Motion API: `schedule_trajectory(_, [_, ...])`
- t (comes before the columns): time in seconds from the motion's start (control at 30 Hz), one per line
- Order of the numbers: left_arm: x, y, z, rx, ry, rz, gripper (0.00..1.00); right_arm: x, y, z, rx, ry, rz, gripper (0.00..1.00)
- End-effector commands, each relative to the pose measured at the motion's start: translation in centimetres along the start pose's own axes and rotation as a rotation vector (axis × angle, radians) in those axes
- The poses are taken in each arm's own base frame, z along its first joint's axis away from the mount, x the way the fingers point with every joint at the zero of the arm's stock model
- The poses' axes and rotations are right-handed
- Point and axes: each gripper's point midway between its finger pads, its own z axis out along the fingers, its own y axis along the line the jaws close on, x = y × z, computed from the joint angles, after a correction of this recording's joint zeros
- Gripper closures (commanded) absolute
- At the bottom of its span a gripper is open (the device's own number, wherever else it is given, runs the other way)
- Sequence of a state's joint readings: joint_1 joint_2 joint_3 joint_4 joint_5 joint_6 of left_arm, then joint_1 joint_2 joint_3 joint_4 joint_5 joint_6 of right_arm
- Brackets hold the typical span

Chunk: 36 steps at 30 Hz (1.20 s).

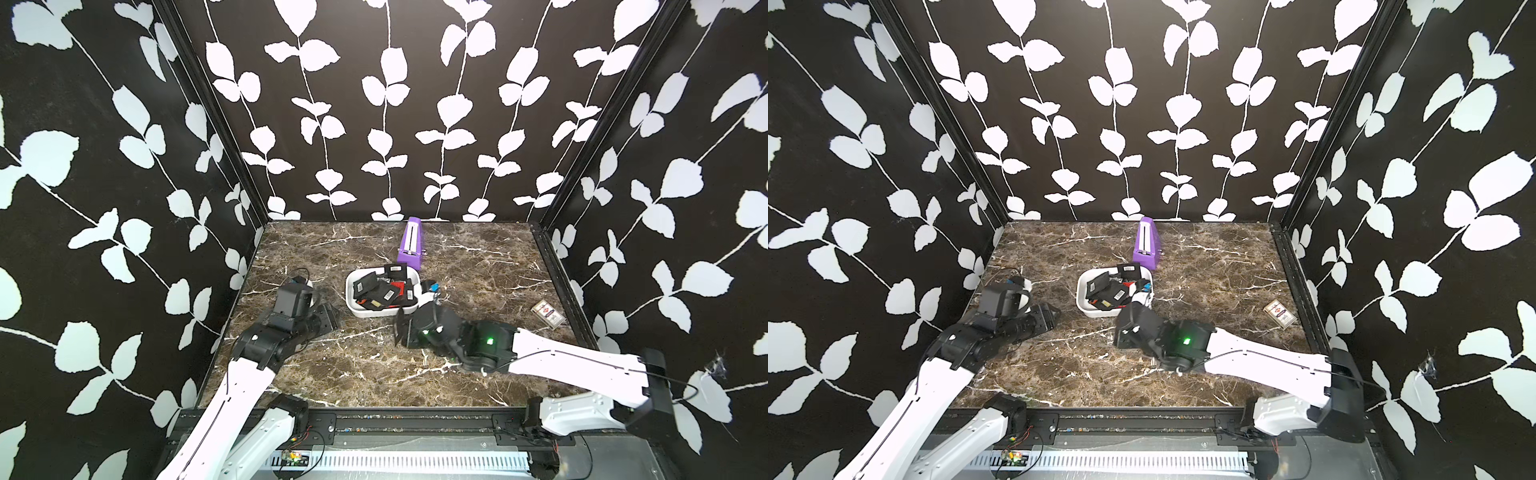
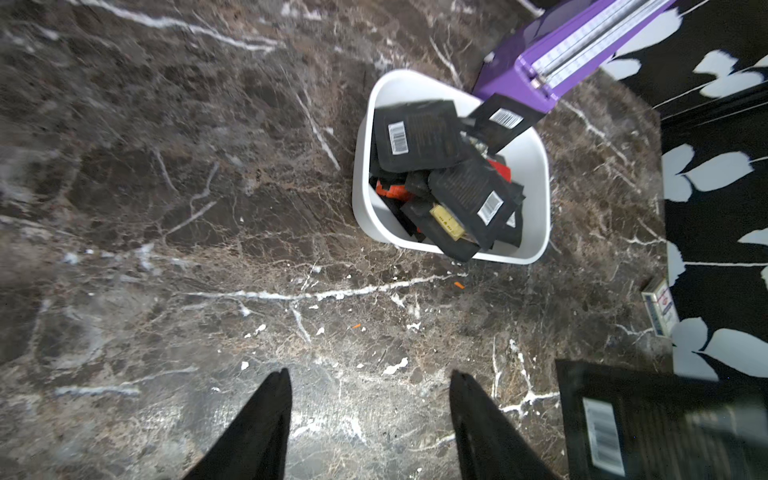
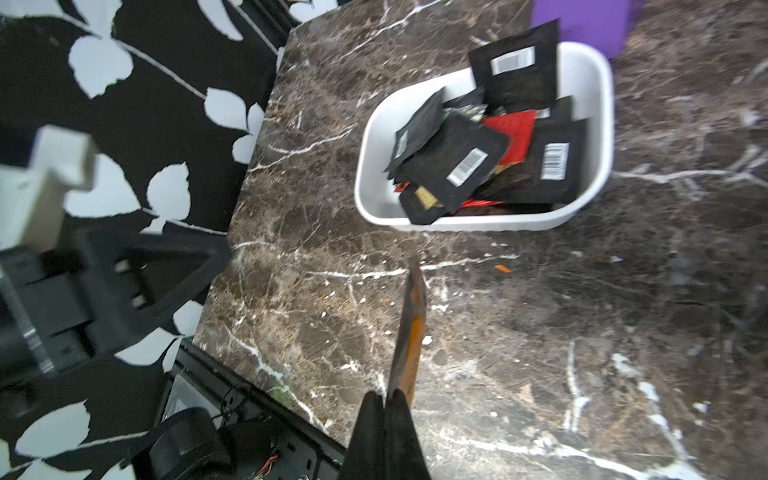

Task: Put the tea bags into the storage box
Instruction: Place the tea bag in the storage box.

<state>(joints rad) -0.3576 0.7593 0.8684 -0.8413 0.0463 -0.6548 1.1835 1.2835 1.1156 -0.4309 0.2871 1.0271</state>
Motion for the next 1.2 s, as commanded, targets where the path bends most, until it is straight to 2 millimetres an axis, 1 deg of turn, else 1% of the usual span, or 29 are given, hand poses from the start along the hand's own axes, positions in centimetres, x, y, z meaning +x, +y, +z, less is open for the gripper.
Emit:
schedule_trajectory(0.0, [0.2,0.4,-1.6,-0.003,-0.025,-0.002,0.40,-1.1,-1.7,0.1,0.012,-0.024,0.012,1.00])
schedule_trajectory(0.17, [1.2,0.3,-2.5,0.049,-0.036,-0.040,0.40,-4.1,-1.9,0.7,-0.015,-0.055,0.068,1.00])
schedule_trajectory(0.3, [1.2,0.7,-3.4,0.060,-0.079,-0.050,0.38,-6.1,-1.2,2.1,-0.040,-0.071,0.104,1.00])
schedule_trajectory(0.37, [1.3,0.9,-3.6,0.060,-0.088,-0.051,0.37,-6.9,-1.0,3.4,-0.045,-0.075,0.133,1.00])
schedule_trajectory(0.47, [1.4,1.0,-3.8,0.061,-0.098,-0.047,0.37,-8.1,0.2,5.4,-0.070,-0.082,0.161,1.00])
schedule_trajectory(0.53, [1.5,1.1,-3.9,0.057,-0.100,-0.046,0.36,-8.9,1.2,6.9,-0.085,-0.074,0.162,1.00])
schedule_trajectory(0.6, [1.4,1.1,-3.8,0.064,-0.109,-0.047,0.36,-9.9,2.7,8.2,-0.110,-0.068,0.165,1.00])
schedule_trajectory(0.63, [1.3,1.1,-3.8,0.064,-0.113,-0.047,0.36,-9.9,3.0,9.5,-0.114,-0.053,0.162,1.00])
schedule_trajectory(0.73, [1.2,1.2,-3.5,0.063,-0.127,-0.048,0.36,-10.5,4.5,11.6,-0.147,-0.043,0.161,1.00])
schedule_trajectory(0.77, [1.2,1.3,-3.5,0.061,-0.129,-0.049,0.36,-10.7,4.7,12.1,-0.149,-0.044,0.161,1.00])
schedule_trajectory(0.83, [1.1,1.2,-3.4,0.065,-0.133,-0.050,0.36,-10.7,4.5,13.2,-0.139,-0.042,0.162,1.00])
schedule_trajectory(0.9, [1.0,1.2,-3.5,0.064,-0.144,-0.044,0.36,-10.8,3.7,14.1,-0.111,-0.037,0.168,1.00])
schedule_trajectory(1.0, [0.7,1.3,-3.7,0.056,-0.160,-0.040,0.36,-10.4,2.0,15.7,-0.074,-0.008,0.185,1.00])
schedule_trajectory(1.1, [0.3,1.2,-3.8,0.055,-0.173,-0.023,0.35,-9.7,0.5,16.3,-0.033,0.011,0.189,1.00])
schedule_trajectory(1.17, [0.1,1.4,-3.7,0.042,-0.182,-0.016,0.35,-9.2,-0.4,16.2,-0.001,0.024,0.179,0.87])
